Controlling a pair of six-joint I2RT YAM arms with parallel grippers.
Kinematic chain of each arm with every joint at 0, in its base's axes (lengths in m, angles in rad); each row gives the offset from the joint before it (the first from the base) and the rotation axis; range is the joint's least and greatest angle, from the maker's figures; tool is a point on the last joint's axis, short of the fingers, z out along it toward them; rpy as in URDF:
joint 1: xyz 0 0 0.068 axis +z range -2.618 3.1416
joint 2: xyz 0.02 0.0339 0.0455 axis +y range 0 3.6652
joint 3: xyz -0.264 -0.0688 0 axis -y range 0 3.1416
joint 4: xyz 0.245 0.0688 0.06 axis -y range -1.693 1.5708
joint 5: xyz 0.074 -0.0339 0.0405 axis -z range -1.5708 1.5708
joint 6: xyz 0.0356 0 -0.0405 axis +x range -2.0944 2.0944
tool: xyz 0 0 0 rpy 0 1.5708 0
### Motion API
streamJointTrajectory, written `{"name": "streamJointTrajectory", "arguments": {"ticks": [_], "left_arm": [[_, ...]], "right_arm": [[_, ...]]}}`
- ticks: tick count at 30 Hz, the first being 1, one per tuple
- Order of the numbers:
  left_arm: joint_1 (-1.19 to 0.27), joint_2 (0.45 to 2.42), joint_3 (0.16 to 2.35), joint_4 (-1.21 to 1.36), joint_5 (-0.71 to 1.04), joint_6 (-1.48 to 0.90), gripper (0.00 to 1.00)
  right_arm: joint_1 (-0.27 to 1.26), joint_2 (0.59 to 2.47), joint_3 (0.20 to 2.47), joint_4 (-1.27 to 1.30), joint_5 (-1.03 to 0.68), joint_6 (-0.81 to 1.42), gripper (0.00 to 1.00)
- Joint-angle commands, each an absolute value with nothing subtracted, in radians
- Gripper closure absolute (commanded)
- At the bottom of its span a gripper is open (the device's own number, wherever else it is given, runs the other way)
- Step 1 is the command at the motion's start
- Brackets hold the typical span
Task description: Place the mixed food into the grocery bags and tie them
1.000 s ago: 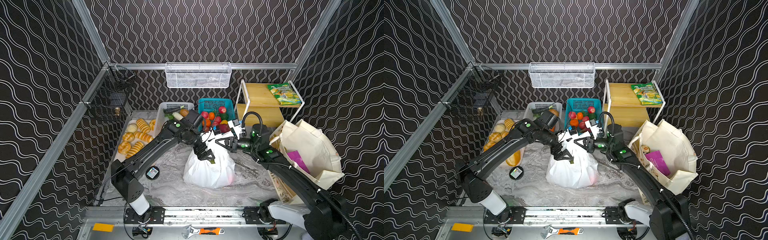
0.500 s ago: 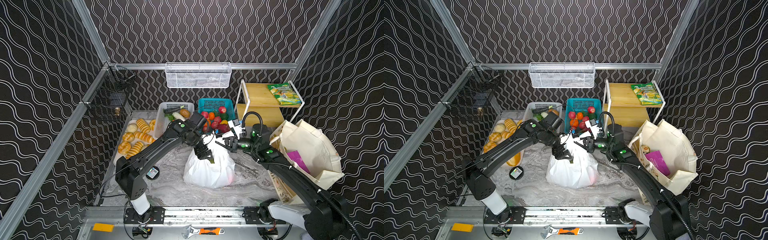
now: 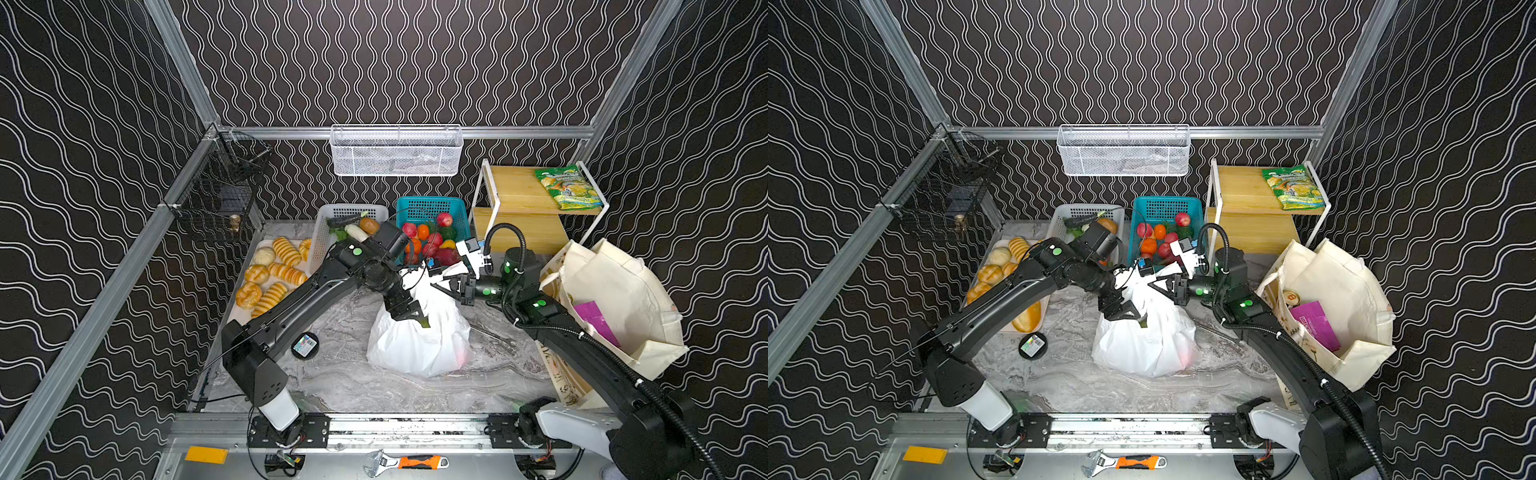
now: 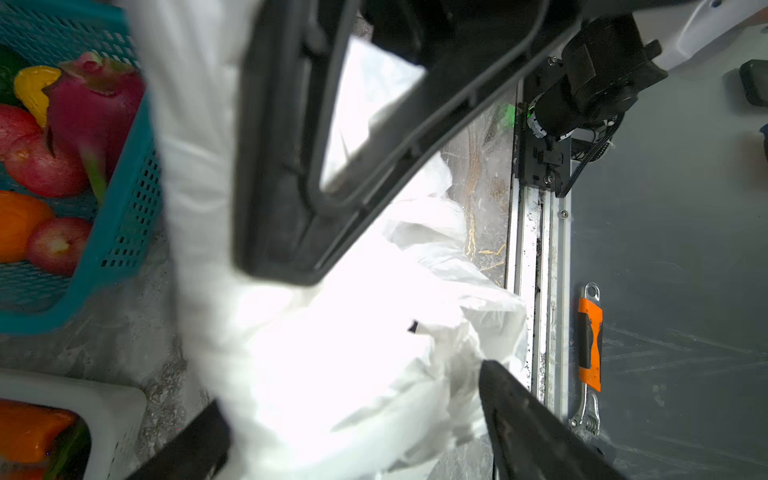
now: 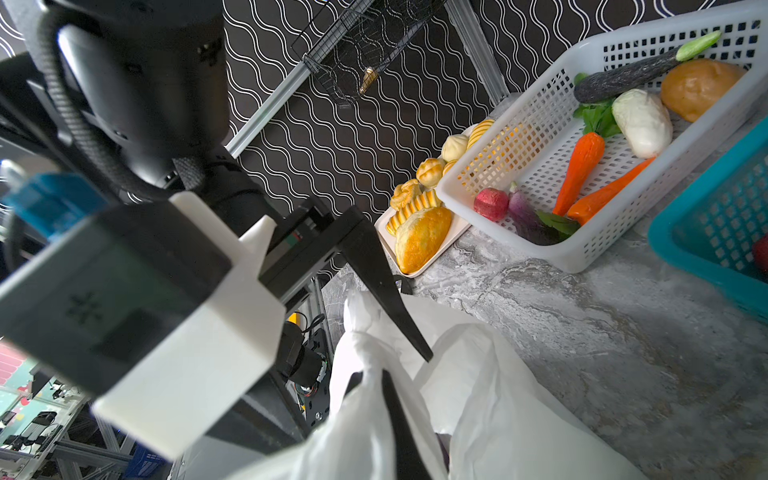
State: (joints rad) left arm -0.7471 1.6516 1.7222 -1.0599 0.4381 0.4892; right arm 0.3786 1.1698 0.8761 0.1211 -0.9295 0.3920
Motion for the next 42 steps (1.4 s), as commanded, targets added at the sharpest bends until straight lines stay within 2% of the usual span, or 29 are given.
{"name": "streamJointTrajectory", "arguments": {"ticks": [1,6,10,17,21,34,37,40,42], "left_arm": [[-0.746,1.656,1.725,-1.065,0.434,0.495,0.18],[-0.746,1.706,1.760,-1.078,0.461,0.474,0.14],[-0.746,1.716,1.762,-1.060,0.473,0.472,0.16],[-0.748,1.759,1.775,-1.080,0.419,0.461,0.37],[-0.749,1.763,1.781,-1.060,0.437,0.438,0.41],[-0.768,1.761,1.774,-1.034,0.423,0.407,0.69],[-0.782,1.759,1.782,-1.027,0.412,0.394,0.78],[-0.786,1.740,1.763,-0.983,0.369,0.366,0.93],[-0.788,1.720,1.742,-0.943,0.346,0.342,0.99]], "right_arm": [[0.380,1.168,0.876,0.139,-0.945,0.391,0.91],[0.380,1.169,0.880,0.140,-0.946,0.390,0.90],[0.380,1.172,0.879,0.138,-0.943,0.393,0.90],[0.380,1.169,0.883,0.135,-0.944,0.391,0.90],[0.380,1.170,0.885,0.131,-0.945,0.390,0.90],[0.380,1.155,0.882,0.134,-0.942,0.396,0.90],[0.380,1.151,0.885,0.128,-0.942,0.391,0.90],[0.380,1.145,0.884,0.125,-0.944,0.389,0.89],[0.381,1.140,0.879,0.114,-0.942,0.383,0.89]]}}
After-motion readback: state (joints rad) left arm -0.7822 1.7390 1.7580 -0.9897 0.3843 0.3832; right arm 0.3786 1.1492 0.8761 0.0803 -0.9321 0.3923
